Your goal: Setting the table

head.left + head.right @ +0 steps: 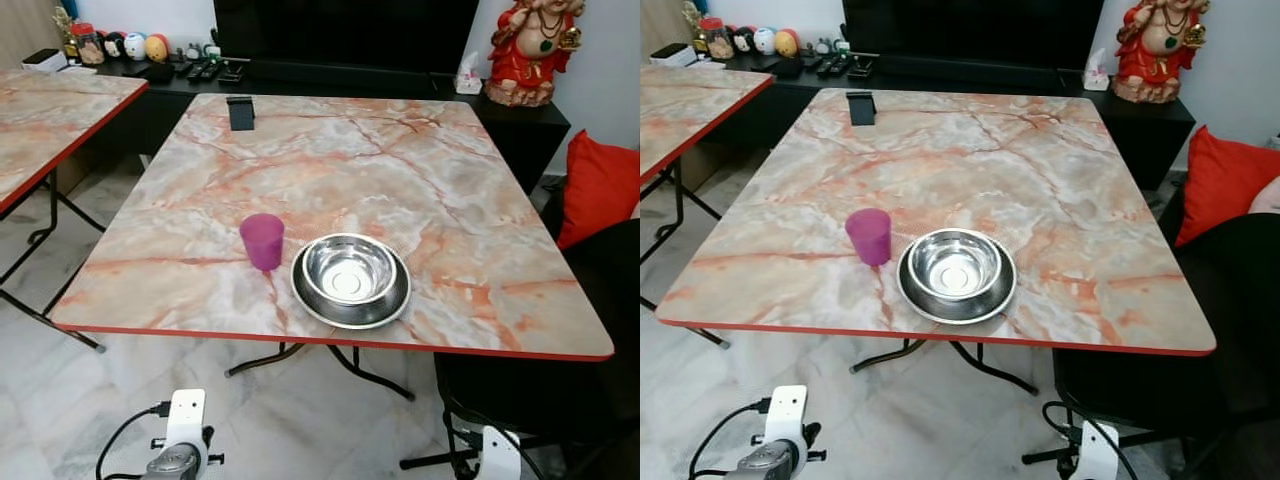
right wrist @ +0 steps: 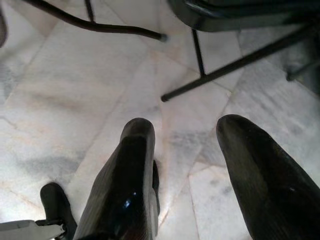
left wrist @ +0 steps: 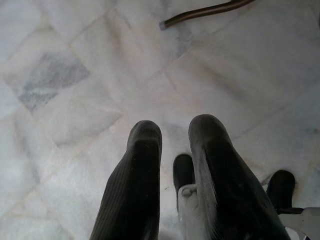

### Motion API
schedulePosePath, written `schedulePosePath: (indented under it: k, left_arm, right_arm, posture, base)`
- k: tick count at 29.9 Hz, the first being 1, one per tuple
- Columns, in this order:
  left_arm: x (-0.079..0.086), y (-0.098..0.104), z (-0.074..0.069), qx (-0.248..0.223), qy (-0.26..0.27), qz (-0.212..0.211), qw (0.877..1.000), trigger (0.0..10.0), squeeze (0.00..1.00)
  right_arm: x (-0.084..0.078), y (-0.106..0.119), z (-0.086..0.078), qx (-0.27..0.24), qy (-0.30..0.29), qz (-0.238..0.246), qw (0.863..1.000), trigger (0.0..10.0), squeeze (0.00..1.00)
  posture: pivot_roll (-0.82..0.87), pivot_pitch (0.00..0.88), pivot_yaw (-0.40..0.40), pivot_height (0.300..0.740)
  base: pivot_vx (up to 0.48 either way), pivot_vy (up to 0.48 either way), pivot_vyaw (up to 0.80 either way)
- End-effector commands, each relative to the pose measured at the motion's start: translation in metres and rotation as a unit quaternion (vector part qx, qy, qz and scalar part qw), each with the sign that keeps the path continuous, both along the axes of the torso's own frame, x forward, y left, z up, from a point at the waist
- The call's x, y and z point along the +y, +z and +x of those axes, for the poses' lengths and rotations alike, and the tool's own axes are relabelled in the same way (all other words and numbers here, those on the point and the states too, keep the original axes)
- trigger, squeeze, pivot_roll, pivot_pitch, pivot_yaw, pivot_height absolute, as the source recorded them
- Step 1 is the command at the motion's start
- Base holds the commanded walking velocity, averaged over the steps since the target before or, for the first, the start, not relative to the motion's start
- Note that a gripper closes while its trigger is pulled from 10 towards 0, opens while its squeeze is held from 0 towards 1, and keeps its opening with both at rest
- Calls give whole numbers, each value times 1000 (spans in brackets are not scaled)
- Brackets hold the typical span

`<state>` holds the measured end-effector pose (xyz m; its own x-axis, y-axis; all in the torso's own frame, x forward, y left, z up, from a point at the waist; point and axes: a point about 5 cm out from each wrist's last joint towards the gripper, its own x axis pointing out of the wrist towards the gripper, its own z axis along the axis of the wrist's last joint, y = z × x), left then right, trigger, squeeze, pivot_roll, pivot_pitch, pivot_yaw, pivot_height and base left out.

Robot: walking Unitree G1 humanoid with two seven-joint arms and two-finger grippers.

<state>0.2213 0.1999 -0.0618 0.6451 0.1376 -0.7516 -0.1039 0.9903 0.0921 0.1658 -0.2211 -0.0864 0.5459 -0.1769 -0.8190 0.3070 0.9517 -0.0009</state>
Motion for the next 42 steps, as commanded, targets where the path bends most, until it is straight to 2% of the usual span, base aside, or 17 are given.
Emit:
schedulePosePath:
  k: [1, 14, 42]
  left_arm:
    - [3, -5, -8, 19, 7, 3, 1000, 10000, 0]
    - [8, -9, -17, 31, 8, 8, 999, 10000, 0]
    - [9, -9, -18, 32, 9, 11, 999, 10000, 0]
  right_arm:
    - [1, -1, -1, 4, 0, 3, 1000, 10000, 0]
    - [3, -2, -2, 5, 1, 6, 1000, 10000, 0]
    - [3, -1, -1, 2, 2, 4, 1000, 10000, 0]
  posture:
    - [29, 0, -36, 740]
    - [27, 0, -20, 740]
    - [40, 0, -30, 740]
  base:
    - [0, 319, 0]
    - [0, 318, 0]
    - [0, 320, 0]
